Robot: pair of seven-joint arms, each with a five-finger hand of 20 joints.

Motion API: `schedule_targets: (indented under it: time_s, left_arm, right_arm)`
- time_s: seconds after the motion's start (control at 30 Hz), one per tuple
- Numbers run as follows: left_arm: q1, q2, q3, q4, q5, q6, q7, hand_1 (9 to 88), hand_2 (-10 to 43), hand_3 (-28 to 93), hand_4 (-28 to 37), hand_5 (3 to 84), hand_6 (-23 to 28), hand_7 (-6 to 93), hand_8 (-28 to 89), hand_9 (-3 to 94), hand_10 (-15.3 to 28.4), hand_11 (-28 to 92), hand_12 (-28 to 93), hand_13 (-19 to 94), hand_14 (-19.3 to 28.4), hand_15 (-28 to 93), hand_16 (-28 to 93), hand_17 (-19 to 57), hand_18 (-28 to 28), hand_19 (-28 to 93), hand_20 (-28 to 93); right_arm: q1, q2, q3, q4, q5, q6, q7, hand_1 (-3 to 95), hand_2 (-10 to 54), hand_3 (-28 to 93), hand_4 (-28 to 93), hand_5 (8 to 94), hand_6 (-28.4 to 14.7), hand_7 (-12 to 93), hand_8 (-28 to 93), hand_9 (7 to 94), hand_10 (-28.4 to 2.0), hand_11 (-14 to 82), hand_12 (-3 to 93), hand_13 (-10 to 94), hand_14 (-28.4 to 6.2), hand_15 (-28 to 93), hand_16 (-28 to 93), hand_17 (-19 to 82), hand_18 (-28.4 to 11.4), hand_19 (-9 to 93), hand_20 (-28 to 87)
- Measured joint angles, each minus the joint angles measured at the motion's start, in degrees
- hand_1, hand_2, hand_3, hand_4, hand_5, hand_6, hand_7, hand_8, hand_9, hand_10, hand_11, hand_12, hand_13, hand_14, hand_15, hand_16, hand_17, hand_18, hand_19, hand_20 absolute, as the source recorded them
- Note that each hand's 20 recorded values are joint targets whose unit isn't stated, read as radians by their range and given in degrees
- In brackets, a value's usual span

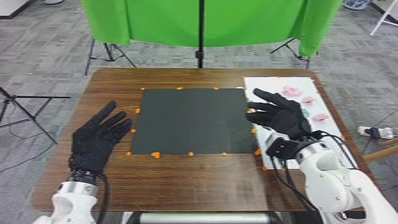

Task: Arrange flowers

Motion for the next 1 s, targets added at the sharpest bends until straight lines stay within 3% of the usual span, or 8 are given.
schedule_targets:
  time_s: [0.37, 0.63, 0.8, 1.0]
  left_arm:
    - [-0.05, 0.05, 0.00, 0.00, -0.03, 0.00, 0.07, 25.4, 7.3, 79, -21.2, 39.2, 8.7, 12.5, -10, 36.9, 20.1, 23, 11, 27, 27.5, 53, -8, -8.5, 28.1, 57, 4]
    - [-0.01, 0.42, -0.16, -0.28, -0.03, 0.11, 0.57, 25.4, 7.3, 79, -21.2, 39.2, 8.7, 12.6, -10, 36.9, 20.0, 24, 11, 27, 27.4, 53, -8, -8.6, 28.1, 57, 4]
    - [0.00, 0.70, -0.20, -0.44, -0.04, 0.17, 0.99, 25.4, 7.3, 80, -21.3, 39.2, 8.7, 12.5, -10, 36.9, 20.0, 24, 11, 27, 27.4, 53, -8, -8.6, 28.1, 57, 4]
    - [0.11, 0.81, -0.45, -0.63, -0.05, 0.22, 1.21, 25.4, 7.3, 79, -21.2, 39.2, 8.8, 12.5, -10, 37.0, 20.1, 24, 11, 27, 27.5, 53, -8, -8.6, 28.2, 57, 4]
  right_arm:
    - [0.10, 0.32, -0.13, -0.40, -0.19, 0.46, 0.22, 16.9, 10.6, 84, -28, 48.7, 2.0, 16, -13, 52.4, -15.8, 14.7, 12.5, 40, -20.0, 40, 11, 5, -23.3, 55, 24]
    - [-1.13, 1.74, 2.82, -6.89, -9.87, 4.20, 8.29, 17.2, 9.9, 83, -28, 48.6, 0.2, 16, -13, 53.2, -17.1, 18.4, 13.2, 41, -19.9, 46, 11, 5, -23.5, 58, 25]
    - [-3.50, 3.21, 6.61, -11.04, -17.82, 6.60, 13.25, 19.1, 6.6, 82, -27, 46.8, -2.3, 16, -13, 52.1, -19.3, 29.0, 14.0, 43, -19.4, 62, 8, 9, -24.1, 67, 28]
    - [-5.00, 6.99, 4.66, -14.73, -37.81, 7.56, 29.63, 24.7, 2.0, 80, -25, 55.2, -5.3, 17, -13, 58.6, -20.9, 45.3, 16.7, 53, -17.8, 76, 9, 20, -25.6, 85, 38]
